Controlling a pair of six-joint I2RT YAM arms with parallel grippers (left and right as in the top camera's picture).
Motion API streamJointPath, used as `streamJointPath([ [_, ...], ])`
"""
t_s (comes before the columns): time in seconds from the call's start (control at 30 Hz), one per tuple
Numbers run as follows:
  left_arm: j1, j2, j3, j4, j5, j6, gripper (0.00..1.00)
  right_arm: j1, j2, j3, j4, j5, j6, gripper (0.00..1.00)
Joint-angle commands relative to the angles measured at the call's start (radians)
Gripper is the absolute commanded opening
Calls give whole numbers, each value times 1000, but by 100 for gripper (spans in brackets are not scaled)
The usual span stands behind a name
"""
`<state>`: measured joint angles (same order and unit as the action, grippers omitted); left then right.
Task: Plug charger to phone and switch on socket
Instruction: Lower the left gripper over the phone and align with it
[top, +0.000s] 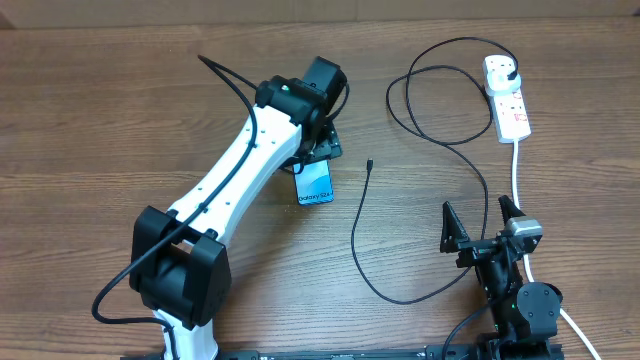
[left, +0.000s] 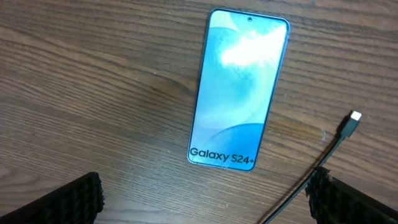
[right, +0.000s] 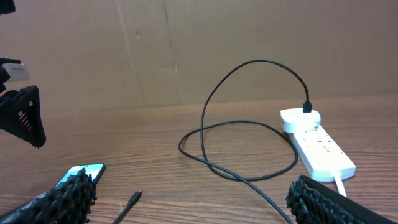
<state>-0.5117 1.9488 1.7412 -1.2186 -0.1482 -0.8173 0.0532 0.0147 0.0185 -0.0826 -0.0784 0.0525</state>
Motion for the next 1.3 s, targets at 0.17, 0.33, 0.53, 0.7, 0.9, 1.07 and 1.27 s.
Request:
streamJointPath([
  [0.17, 8, 15, 18, 15, 47, -34, 100, 5, -12, -10, 4, -1, 4, 100],
  [0.33, 8, 15, 8, 16, 48, -24, 100, 5, -12, -10, 4, -1, 4, 100],
  [0.53, 8, 22, -1, 21, 44, -18, 100, 5, -12, -10, 4, -1, 4, 100],
  [0.7, 7, 26, -1, 25, 43, -16, 100, 5, -12, -10, 4, -1, 4, 100],
  [0.9, 7, 26, -5, 47, 42, 36, 100, 5, -12, -10, 4, -1, 4, 100],
  [1.07, 7, 26, -5, 61, 41, 35, 100, 5, -12, -10, 4, -1, 4, 100],
  [1.27, 7, 26, -6, 106, 37, 35, 100, 5, -12, -10, 4, -1, 4, 100],
])
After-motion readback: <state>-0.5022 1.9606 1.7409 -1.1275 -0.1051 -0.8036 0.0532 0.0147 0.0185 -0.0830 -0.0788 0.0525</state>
